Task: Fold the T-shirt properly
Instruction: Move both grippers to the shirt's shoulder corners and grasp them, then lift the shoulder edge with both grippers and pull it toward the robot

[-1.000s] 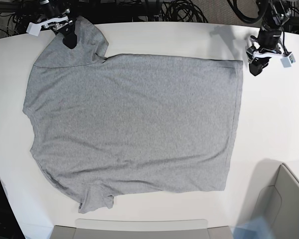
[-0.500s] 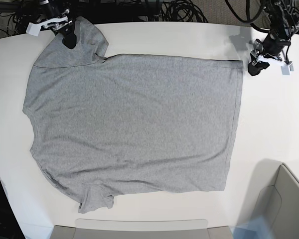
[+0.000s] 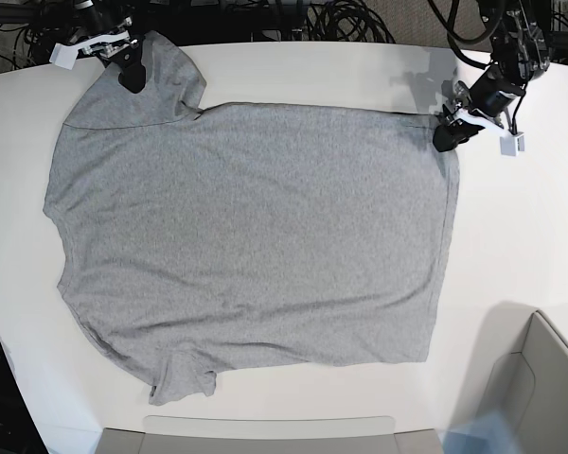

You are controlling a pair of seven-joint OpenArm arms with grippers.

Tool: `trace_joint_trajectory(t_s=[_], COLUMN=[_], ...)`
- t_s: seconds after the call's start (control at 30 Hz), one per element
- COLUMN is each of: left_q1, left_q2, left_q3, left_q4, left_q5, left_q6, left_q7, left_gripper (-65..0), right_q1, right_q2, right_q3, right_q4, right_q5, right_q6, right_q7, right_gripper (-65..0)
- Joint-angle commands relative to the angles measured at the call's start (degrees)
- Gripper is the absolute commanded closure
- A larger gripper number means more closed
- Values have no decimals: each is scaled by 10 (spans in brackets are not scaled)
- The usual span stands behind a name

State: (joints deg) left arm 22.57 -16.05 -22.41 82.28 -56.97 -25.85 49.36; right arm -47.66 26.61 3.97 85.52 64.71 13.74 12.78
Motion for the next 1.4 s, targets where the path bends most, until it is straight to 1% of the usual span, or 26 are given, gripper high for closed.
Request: trace_joint_trajectory(t_s=[0.0,0.07,0.1,0.23,0.27,0.37,0.47,0.53,0.57,0.63,0.73,0.9,1.1,1.23,1.37], left_q1=[17,20,20,20,20,23,41,50,56,69,98,136,133,126,86], left_q2=[-1,-1,-2,-3,-3,-3,-3,-3,-3,-3,-3,-2,-2,-3,-7], left_q3=[5,5,5,-1,-1,-2,-7,-29,-39,-54,-75,-88,-109,-144,-167], left_q4=[-4,-4,-6,-6,-6,-3,-2,-1,-1,8,54,136,171,187,195], left_q5=[40,40,40,40,40,40,40,40,40,40,40,40,39,39,39], left_q6=[17,17,17,19,19,19,19,19,18,17,16,16,18,17,16], left_q7=[41,37,37,37,38,41,40,40,40,40,40,40,45,91,139], left_gripper=[-242,-215,-185,-29,0,0,0,0,0,0,0,0,0,0,0], right_q1=[-10,-11,-11,-11,-12,-32,-55,-78,-85,-98,-115,-136,-138,-136,-134], right_q2=[13,19,21,25,32,51,52,52,48,31,16,16,16,16,17], right_q3=[2,0,1,2,3,3,6,27,36,60,97,107,107,107,107], right_q4=[1,1,1,3,9,27,62,84,93,107,121,138,153,169,184], right_q5=[0,1,3,4,4,5,5,5,5,1,0,0,0,0,0], right_q6=[-24,-24,-24,-25,-25,-26,-26,-26,-26,-25,-23,-23,-23,-24,-27], right_q7=[-16,-16,-16,-16,-16,-16,-11,-11,-11,-15,-15,-15,-15,-15,-16], right_gripper=[-287,-242,-201,-19,0,0,0,0,0,0,0,0,0,0,0])
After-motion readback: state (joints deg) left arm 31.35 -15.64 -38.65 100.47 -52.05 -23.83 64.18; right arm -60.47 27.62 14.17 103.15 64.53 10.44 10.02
